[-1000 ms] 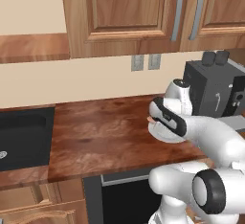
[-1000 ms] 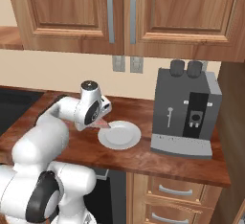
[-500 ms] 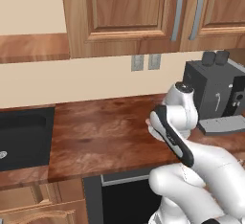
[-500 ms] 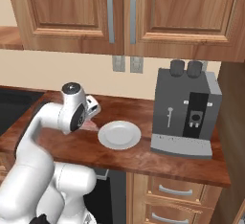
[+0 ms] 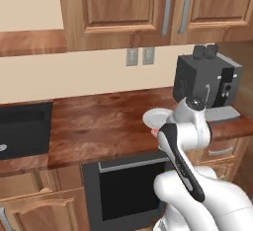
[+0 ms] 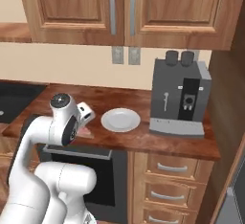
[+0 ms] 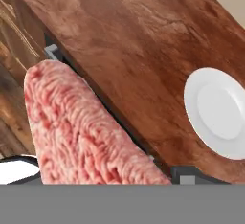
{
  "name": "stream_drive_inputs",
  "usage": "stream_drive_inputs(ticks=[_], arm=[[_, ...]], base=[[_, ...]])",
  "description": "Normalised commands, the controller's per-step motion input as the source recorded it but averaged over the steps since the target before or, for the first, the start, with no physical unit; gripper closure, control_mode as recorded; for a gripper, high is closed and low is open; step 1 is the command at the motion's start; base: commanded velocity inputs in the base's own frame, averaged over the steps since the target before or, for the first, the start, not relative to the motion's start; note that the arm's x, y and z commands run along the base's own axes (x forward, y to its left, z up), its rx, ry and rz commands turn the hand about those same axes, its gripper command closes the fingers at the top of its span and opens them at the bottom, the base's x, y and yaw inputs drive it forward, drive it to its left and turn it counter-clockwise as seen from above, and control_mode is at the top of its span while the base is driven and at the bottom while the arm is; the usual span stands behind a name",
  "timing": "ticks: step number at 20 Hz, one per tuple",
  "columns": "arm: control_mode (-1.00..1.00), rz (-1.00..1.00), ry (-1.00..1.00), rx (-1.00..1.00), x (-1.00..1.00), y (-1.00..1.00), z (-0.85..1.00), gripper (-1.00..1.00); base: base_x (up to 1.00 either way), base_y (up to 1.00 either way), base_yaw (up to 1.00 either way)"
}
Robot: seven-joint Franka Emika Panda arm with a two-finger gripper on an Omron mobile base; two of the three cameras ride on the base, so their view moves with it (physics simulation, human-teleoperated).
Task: Place the steak on the counter behind the older steak on the same shelf of the fridge to maintain FIFO order. Close the fridge door when finished.
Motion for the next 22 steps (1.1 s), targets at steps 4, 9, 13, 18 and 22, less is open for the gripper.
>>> stream_drive_inputs(ticks=[4, 9, 13, 18, 22], arm=[[1.0, 0.0, 0.0, 0.0, 0.0, 0.0, 0.0, 1.0], [1.0, 0.0, 0.0, 0.0, 0.0, 0.0, 0.0, 1.0], [1.0, 0.0, 0.0, 0.0, 0.0, 0.0, 0.0, 1.0], [1.0, 0.0, 0.0, 0.0, 0.0, 0.0, 0.0, 1.0], [1.0, 0.0, 0.0, 0.0, 0.0, 0.0, 0.0, 1.0]], base=[[-0.7, 0.08, -0.47], [-0.3, 0.53, -0.6], [-0.16, 0.74, -0.61], [-0.42, 0.19, -0.74], [-0.38, 0.0, -0.82]])
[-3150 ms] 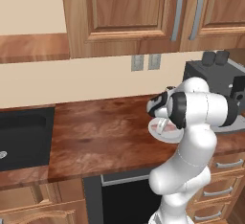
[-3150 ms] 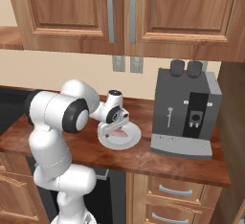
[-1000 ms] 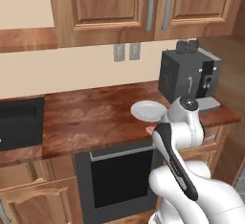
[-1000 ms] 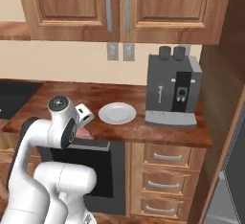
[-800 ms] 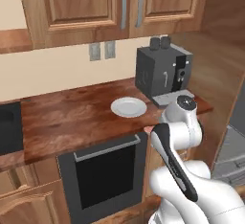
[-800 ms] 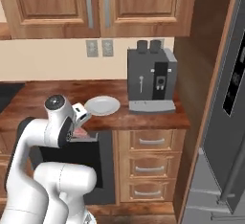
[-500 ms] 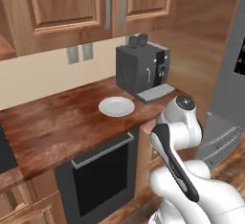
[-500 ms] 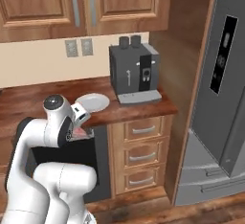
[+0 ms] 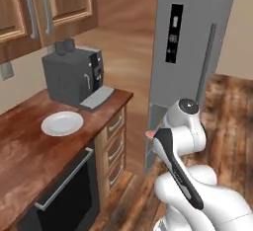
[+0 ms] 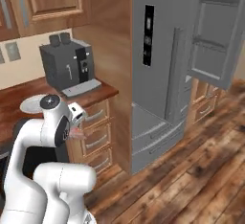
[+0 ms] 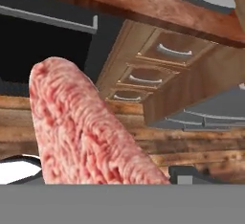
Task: Place the steak on the counter behind the older steak on the same shelf of the fridge to maintain FIFO order. Close the fridge door when finished.
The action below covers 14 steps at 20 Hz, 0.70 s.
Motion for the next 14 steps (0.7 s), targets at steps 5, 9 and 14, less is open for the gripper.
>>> stream_drive_inputs(ticks=[5, 9, 14], arm=[[1.0, 0.0, 0.0, 0.0, 0.0, 0.0, 0.0, 1.0], [1.0, 0.0, 0.0, 0.0, 0.0, 0.0, 0.0, 1.0], [1.0, 0.0, 0.0, 0.0, 0.0, 0.0, 0.0, 1.0]], base=[[-0.03, -0.64, -0.66], [0.14, -0.85, -0.46], [0.45, -0.94, -0.24]])
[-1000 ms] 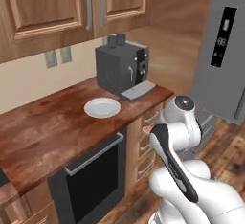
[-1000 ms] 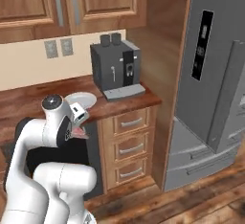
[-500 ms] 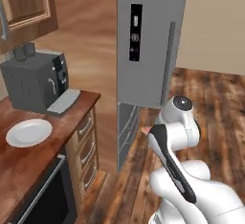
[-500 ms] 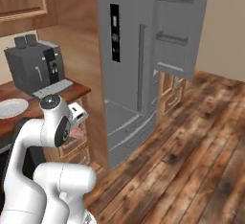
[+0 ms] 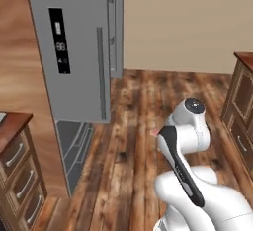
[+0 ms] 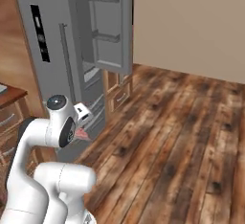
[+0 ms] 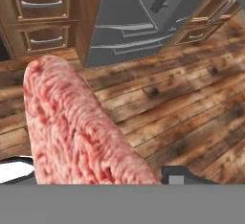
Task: Place the steak on the counter behind the older steak on the same shelf of the fridge to maintain FIFO order. Close the fridge door when finished.
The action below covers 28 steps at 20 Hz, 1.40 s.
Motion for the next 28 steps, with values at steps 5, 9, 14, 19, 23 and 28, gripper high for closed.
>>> stream_drive_inputs(ticks=[5, 9, 14, 19, 23, 28], arm=[[1.0, 0.0, 0.0, 0.0, 0.0, 0.0, 0.0, 1.0], [1.0, 0.0, 0.0, 0.0, 0.0, 0.0, 0.0, 1.0], [1.0, 0.0, 0.0, 0.0, 0.0, 0.0, 0.0, 1.0], [1.0, 0.0, 0.0, 0.0, 0.0, 0.0, 0.0, 1.0], [1.0, 0.0, 0.0, 0.0, 0.0, 0.0, 0.0, 1.0], [1.0, 0.0, 0.0, 0.0, 0.0, 0.0, 0.0, 1.0]], base=[[0.9, -0.5, -0.02], [1.0, -0.36, 0.1], [0.67, -0.46, 0.26], [0.56, -0.44, 0.48], [0.61, -0.58, 0.53], [0.7, -0.57, 0.5]])
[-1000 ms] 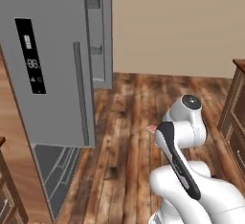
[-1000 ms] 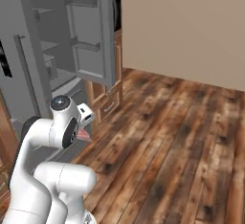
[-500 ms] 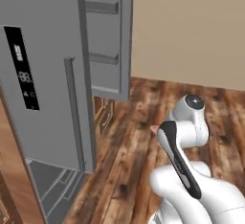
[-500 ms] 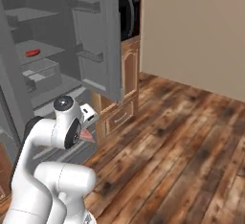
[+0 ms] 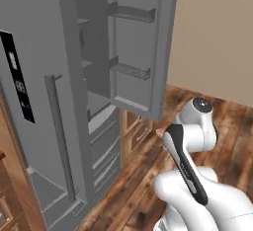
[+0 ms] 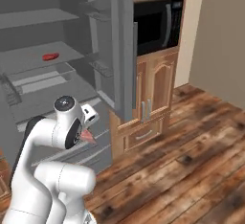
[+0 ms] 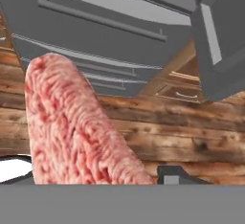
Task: Place the steak on the counter behind the older steak on the same shelf of the fridge to maintain FIFO order. Close the fridge door when finished.
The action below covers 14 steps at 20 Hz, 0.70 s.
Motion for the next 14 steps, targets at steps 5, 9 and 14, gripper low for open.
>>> stream_drive_inputs(ticks=[5, 9, 14], arm=[[1.0, 0.0, 0.0, 0.0, 0.0, 0.0, 0.0, 1.0], [1.0, 0.0, 0.0, 0.0, 0.0, 0.0, 0.0, 1.0], [1.0, 0.0, 0.0, 0.0, 0.0, 0.0, 0.0, 1.0]], base=[[0.59, -0.27, 0.62], [0.19, -0.42, 0.69], [0.34, -0.32, 0.68]])
